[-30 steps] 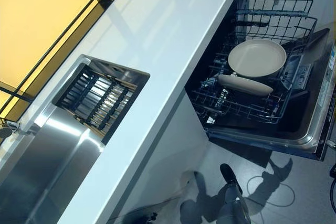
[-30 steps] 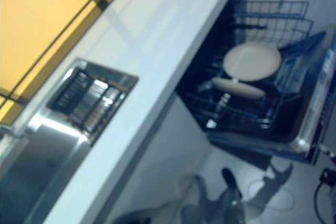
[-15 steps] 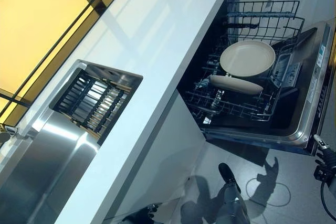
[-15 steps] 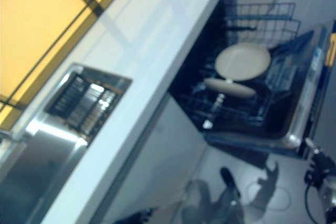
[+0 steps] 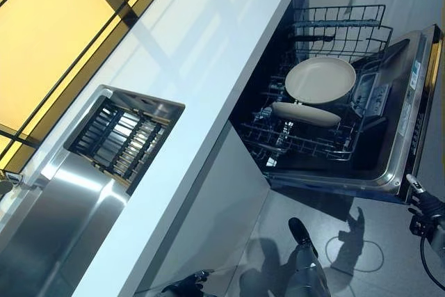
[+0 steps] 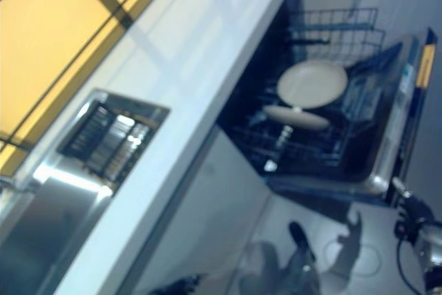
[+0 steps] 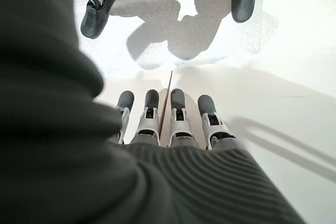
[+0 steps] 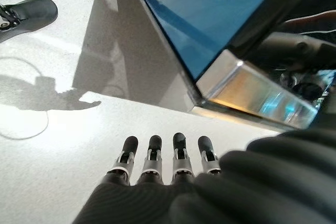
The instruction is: Take plates into dishwasher
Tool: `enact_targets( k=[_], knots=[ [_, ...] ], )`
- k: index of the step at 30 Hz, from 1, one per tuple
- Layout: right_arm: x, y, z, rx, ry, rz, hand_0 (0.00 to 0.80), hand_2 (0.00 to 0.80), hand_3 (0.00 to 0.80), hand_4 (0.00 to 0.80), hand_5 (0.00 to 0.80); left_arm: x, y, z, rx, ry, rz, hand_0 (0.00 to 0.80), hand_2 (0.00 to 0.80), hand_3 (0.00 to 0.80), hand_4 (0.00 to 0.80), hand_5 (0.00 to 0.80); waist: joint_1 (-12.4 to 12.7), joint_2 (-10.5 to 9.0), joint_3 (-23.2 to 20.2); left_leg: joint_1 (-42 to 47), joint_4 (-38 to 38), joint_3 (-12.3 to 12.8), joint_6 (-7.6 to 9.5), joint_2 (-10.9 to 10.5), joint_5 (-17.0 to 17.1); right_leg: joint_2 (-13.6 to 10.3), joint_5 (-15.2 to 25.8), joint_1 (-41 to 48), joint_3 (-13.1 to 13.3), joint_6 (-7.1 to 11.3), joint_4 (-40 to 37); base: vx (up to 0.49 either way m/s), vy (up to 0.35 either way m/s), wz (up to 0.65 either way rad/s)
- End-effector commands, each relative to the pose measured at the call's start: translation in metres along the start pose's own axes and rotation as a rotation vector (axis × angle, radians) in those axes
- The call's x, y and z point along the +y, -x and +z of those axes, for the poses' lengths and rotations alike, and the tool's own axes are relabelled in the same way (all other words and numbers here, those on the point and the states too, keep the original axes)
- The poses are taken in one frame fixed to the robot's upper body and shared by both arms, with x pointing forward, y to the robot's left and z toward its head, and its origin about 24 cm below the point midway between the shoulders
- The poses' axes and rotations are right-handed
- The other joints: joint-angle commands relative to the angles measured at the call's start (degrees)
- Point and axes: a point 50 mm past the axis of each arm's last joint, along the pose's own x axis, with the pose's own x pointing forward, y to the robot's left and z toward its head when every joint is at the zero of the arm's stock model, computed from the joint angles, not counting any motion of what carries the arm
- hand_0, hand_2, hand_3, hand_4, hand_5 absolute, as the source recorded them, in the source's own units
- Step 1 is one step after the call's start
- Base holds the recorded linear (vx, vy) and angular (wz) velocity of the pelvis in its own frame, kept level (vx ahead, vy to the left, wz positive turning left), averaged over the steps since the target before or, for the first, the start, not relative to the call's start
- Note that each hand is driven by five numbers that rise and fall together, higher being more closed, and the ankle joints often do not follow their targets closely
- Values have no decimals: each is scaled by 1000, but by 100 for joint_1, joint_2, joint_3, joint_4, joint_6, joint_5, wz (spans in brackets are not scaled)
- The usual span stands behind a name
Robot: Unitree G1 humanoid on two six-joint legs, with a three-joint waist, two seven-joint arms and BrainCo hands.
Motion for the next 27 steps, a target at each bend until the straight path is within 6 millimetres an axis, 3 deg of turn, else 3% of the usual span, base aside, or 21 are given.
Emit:
enact_targets(
  k=[1, 27],
  knots=[
    [68, -4, 56, -259, 42, 203, 0, 0, 0, 0, 0, 19, 4, -8, 34, 12, 62, 0, 0, 0, 0, 0, 30, -143, -100, -39, 1069, -338, 174, 357, -708, -93, -755, 469, -152, 79, 210, 21, 15, -3],
    [141, 29, 165, -582, 232, 433, 0, 0, 0, 0, 0, 16, 0, 6, 42, -33, 29, 0, 0, 0, 0, 0, 292, -208, -90, -226, 907, -480, 113, 395, -519, -5, -839, 565, -183, 65, 185, 2, -7, 0]
  ],
)
